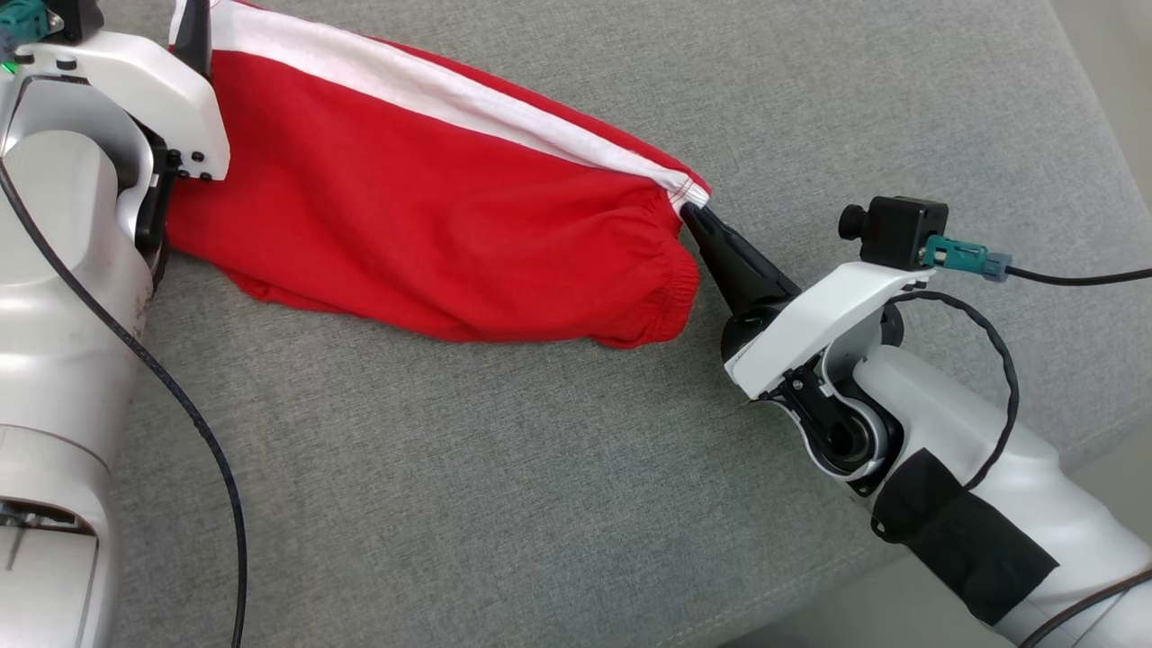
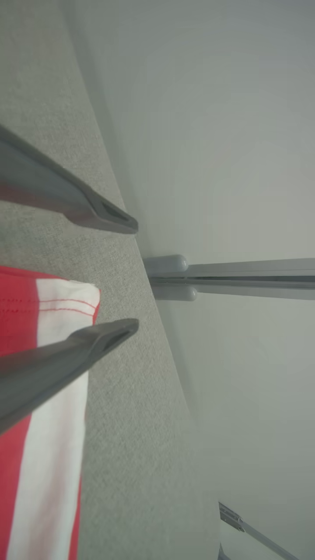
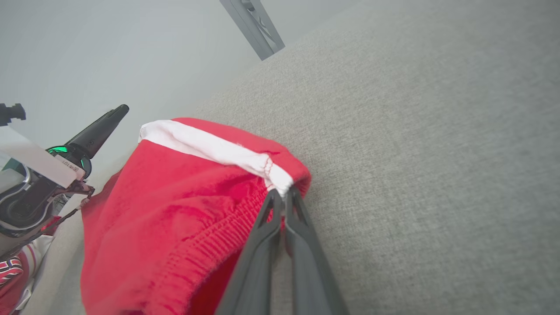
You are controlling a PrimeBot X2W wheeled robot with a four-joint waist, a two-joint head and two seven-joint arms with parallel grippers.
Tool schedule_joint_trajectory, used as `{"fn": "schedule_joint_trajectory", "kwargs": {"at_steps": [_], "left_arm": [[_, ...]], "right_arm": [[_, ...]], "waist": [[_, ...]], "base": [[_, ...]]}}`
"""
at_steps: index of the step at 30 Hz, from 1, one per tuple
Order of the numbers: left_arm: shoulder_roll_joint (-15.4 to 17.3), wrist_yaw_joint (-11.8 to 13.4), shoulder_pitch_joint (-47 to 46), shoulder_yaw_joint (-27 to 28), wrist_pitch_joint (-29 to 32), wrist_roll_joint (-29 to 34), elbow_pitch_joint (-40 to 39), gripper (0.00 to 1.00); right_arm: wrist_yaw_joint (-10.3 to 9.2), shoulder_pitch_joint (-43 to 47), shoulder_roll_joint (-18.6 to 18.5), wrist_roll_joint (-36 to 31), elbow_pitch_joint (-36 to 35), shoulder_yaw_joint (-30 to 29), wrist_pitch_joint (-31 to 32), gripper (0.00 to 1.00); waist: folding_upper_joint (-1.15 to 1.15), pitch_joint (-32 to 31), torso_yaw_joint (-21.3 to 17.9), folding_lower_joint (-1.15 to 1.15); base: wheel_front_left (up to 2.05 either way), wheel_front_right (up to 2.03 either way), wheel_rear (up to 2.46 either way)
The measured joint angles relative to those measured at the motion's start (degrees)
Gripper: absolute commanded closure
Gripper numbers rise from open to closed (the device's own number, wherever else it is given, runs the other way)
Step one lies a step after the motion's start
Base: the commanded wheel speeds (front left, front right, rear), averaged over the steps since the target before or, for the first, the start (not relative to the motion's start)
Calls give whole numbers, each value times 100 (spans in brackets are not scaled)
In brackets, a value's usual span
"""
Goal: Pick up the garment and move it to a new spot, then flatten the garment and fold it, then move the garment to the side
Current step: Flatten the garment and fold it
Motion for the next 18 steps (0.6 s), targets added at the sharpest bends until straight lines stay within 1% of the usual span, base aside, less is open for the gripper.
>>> {"fn": "schedule_joint_trajectory", "kwargs": {"at_steps": [1,2,3,12,18], "left_arm": [[2,0,2,3,0,-2,-36,0],[2,4,7,9,-1,-8,-76,0],[3,8,27,20,-1,-10,-120,0],[-15,33,356,158,-1,-113,-525,0],[-97,43,792,326,-1,-158,-1087,0]], "right_arm": [[0,-1,3,-9,25,-19,0,71],[0,-1,7,-29,64,-46,0,45],[0,-2,10,-53,103,-83,0,0],[0,-2,27,-115,353,-93,0,0],[0,73,-133,-132,304,-187,0,0]], "waist": [[0,-5,14,0],[0,-12,30,0],[0,-22,44,0],[0,-254,159,0],[0,-550,243,0]], "base": [[0,0,0],[0,0,0],[0,0,0],[0,0,0],[0,0,0]]}}
